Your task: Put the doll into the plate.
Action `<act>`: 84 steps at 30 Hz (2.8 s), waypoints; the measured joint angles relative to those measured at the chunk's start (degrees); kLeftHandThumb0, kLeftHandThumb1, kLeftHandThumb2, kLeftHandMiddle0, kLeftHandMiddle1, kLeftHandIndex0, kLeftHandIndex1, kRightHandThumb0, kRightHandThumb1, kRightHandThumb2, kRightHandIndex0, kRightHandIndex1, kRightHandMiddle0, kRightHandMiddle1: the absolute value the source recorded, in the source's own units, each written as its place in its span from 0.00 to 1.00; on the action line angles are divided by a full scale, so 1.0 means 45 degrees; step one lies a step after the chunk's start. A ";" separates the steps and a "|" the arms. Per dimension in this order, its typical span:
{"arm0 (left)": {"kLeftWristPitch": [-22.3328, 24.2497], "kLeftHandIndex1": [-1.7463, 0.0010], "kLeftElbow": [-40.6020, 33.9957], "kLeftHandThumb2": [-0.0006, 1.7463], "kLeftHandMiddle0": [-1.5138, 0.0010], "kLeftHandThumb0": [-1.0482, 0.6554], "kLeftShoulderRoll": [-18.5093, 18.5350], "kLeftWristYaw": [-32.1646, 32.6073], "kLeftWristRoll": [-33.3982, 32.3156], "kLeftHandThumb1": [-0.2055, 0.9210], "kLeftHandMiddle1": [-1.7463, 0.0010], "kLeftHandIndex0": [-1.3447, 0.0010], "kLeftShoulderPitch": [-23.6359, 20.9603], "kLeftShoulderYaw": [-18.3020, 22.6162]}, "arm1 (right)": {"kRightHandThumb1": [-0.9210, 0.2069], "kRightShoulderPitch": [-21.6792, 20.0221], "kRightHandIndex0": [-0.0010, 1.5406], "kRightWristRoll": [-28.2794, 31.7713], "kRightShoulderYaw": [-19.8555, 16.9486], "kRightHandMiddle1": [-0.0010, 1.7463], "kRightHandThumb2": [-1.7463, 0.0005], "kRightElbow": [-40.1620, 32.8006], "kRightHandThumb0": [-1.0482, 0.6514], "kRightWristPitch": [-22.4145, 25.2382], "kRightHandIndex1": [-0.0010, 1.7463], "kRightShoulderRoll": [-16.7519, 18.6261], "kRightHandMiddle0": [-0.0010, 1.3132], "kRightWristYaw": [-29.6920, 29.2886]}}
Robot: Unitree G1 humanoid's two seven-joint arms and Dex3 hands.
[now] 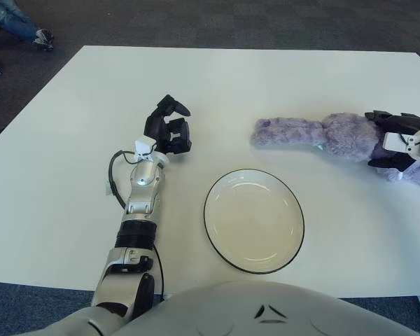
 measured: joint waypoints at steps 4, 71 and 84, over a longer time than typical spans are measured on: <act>0.0008 0.00 -0.0044 0.74 0.16 0.34 -0.0073 0.0008 -0.0003 0.48 0.00 0.56 0.0013 -0.0009 | 0.64 0.0076 0.00 -0.0145 0.0000 0.54 0.41 0.0045 0.35 -0.0056 0.94 0.0107 0.00 -0.0612; 0.0152 0.00 -0.0184 0.71 0.18 0.35 -0.0141 0.0127 0.0133 0.52 0.00 0.58 0.0079 0.0031 | 0.59 -0.0713 0.42 0.0043 -0.0317 1.00 0.21 0.2224 0.90 -0.2488 1.00 0.0475 0.79 -0.2243; 0.0153 0.00 -0.0183 0.72 0.17 0.34 -0.0130 0.0127 0.0130 0.51 0.00 0.58 0.0079 0.0032 | 0.63 -0.0689 0.45 0.0258 -0.0630 1.00 0.17 0.2257 0.92 -0.2502 1.00 0.0506 0.77 -0.2156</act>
